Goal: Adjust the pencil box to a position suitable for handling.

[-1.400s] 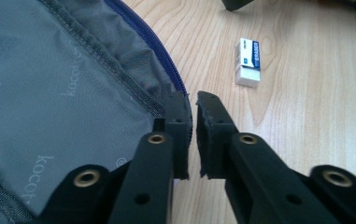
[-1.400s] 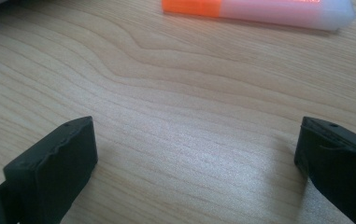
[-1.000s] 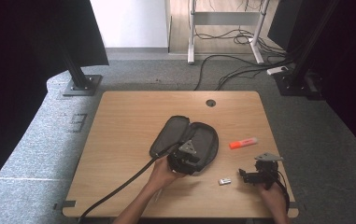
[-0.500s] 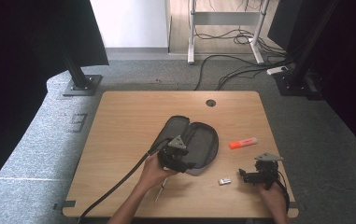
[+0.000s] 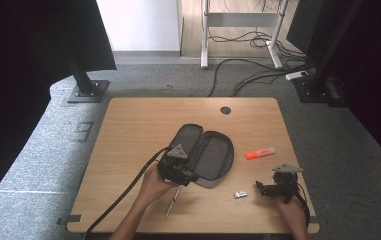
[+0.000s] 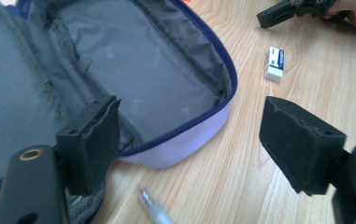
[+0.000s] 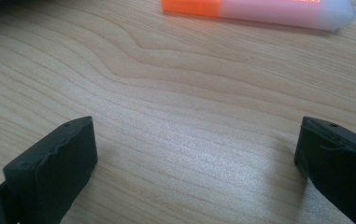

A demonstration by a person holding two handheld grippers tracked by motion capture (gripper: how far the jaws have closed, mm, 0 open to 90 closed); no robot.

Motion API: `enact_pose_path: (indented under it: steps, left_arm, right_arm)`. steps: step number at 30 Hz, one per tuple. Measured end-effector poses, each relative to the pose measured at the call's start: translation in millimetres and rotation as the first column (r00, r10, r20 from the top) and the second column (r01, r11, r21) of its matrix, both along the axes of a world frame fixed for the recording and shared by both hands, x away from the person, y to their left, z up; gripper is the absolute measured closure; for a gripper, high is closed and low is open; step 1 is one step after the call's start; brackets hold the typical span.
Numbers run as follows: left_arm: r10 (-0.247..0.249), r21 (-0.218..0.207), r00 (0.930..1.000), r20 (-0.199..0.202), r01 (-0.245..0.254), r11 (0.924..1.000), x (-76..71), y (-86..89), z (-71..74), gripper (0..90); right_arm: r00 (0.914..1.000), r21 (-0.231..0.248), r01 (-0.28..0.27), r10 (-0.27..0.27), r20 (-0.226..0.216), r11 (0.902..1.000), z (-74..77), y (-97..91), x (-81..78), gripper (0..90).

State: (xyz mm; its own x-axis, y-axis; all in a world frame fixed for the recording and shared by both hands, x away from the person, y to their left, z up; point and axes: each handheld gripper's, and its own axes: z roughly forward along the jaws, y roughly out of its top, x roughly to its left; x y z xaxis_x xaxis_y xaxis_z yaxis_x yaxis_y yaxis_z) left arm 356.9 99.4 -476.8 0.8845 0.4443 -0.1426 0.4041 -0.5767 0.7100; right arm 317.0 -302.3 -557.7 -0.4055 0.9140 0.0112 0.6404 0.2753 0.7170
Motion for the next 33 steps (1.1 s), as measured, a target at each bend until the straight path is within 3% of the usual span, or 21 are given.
enact_pose_path:
  steps: [5, 15, 20, 23, 33]
  left_arm:
    - [0.024, 0.017, 0.9996, 0.015, -0.024, 0.9996, -1.9, 11.6, 0.2, 14.9]
    - [0.088, 0.008, 0.9956, 0.032, -0.088, 0.9961, -4.5, 40.0, -2.9, 10.0]
    - [0.153, -0.001, 0.9876, 0.034, -0.153, 0.9882, -6.3, 56.7, -8.1, 2.8]
    - [0.166, 0.000, 0.9855, 0.034, -0.167, 0.9860, -6.6, 62.6, -9.8, 0.4]
    - [0.226, 0.005, 0.9729, 0.047, -0.227, 0.9739, -14.1, 90.9, -23.0, 0.0]
  right_arm:
    - [1.0000, 0.000, 0.000, 0.000, 0.000, 1.0000, 0.0, 0.0, 0.0, 0.0]
    - [1.0000, 0.000, 0.000, 0.000, 0.000, 1.0000, 0.0, 0.0, 0.0, 0.0]
    - [1.0000, 0.000, 0.000, 0.000, 0.000, 1.0000, 0.0, 0.0, 0.0, 0.0]
    - [1.0000, 0.000, 0.000, 0.000, 0.000, 1.0000, 0.0, 0.0, 0.0, 0.0]
    - [1.0000, 0.000, 0.000, 0.000, 0.000, 1.0000, 0.0, 0.0, 0.0, 0.0]
